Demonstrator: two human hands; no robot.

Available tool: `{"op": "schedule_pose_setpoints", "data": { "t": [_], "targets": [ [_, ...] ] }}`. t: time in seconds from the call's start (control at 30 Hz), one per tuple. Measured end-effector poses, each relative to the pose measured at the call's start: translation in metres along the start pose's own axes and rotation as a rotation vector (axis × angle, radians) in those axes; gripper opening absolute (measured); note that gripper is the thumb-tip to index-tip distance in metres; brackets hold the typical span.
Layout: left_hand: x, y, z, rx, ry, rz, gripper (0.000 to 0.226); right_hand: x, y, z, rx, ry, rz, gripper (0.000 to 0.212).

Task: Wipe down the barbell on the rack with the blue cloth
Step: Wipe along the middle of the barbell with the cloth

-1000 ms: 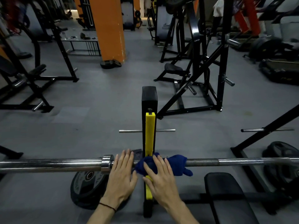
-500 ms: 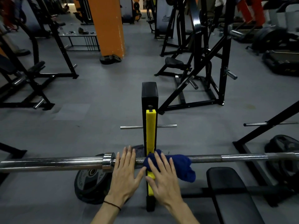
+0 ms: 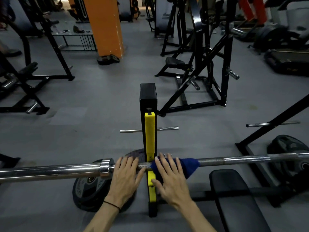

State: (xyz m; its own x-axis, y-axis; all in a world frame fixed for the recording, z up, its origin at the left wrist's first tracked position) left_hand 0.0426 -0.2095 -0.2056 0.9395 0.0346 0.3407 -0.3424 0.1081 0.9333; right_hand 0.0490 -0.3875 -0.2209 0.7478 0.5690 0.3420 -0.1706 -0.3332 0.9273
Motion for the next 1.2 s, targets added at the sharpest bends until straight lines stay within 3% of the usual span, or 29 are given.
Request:
{"op": "schedule_pose_setpoints", "data": {
  "t": [0.1,0.27,0.37,0.47,0.53,0.67,0.73,0.83,0.9,1.0,1.1,1.2],
  "targets": [
    [0.006,0.013,0.003,-0.001,0.021,0.1,0.039,-0.011,0.008,0.029,-0.036,-0.013,-0.003,0.064],
    [0.018,0.012,0.009,0.059,0.009,0.165,0.046,-0.005,0.013,0.027,0.079,-0.288,0.089,0.067],
    [0.024,0.007,0.005,0.085,0.009,0.162,0.053,0.012,0.0,-0.017,0.149,-0.17,0.072,0.074],
    [0.026,0.015,0.012,0.135,-0.068,0.114,0.054,0.006,0.007,-0.006,0.095,0.006,0.044,0.07],
    [0.035,0.025,0.013,0.143,-0.015,0.056,0.046,-0.005,0.015,0.023,0.044,-0.013,0.058,0.065],
    [0.049,0.018,0.008,0.189,0.056,-0.161,0.036,-0.02,0.025,0.061,0.056,-0.268,0.115,0.063],
    [0.051,0.015,0.018,0.296,-0.038,-0.326,0.022,-0.011,0.019,0.044,0.081,-0.334,0.129,0.069],
    [0.059,0.008,0.017,0.349,-0.051,-0.466,0.03,0.006,0.0,-0.009,0.098,-0.207,0.079,0.076],
    [0.06,0.017,0.023,0.365,-0.148,-0.396,0.018,0.005,-0.002,-0.018,0.09,-0.076,0.037,0.075],
    [0.051,0.017,0.011,0.225,-0.082,-0.137,0.026,-0.011,0.01,0.024,-0.021,0.013,0.011,0.069],
    [0.027,0.016,0.01,0.007,-0.018,0.0,0.025,-0.031,0.026,0.07,-0.048,-0.136,0.068,0.067],
    [0.016,0.015,0.012,-0.005,-0.013,0.061,0.031,-0.021,0.018,0.054,0.004,-0.317,0.077,0.075]
  ]
}}
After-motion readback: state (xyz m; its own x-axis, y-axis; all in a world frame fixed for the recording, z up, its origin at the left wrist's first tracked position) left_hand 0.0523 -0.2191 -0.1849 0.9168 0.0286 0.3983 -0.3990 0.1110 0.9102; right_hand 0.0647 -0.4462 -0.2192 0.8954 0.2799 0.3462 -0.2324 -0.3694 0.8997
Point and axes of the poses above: each hand's wrist, its own x-axis towards the middle knuckle, its own y-axis out of the back of the hand, z = x × y, the point moved 7 cm from there along x, towards the middle knuckle, and after that the axes turned 9 degrees about y, right-handed, at the moved point
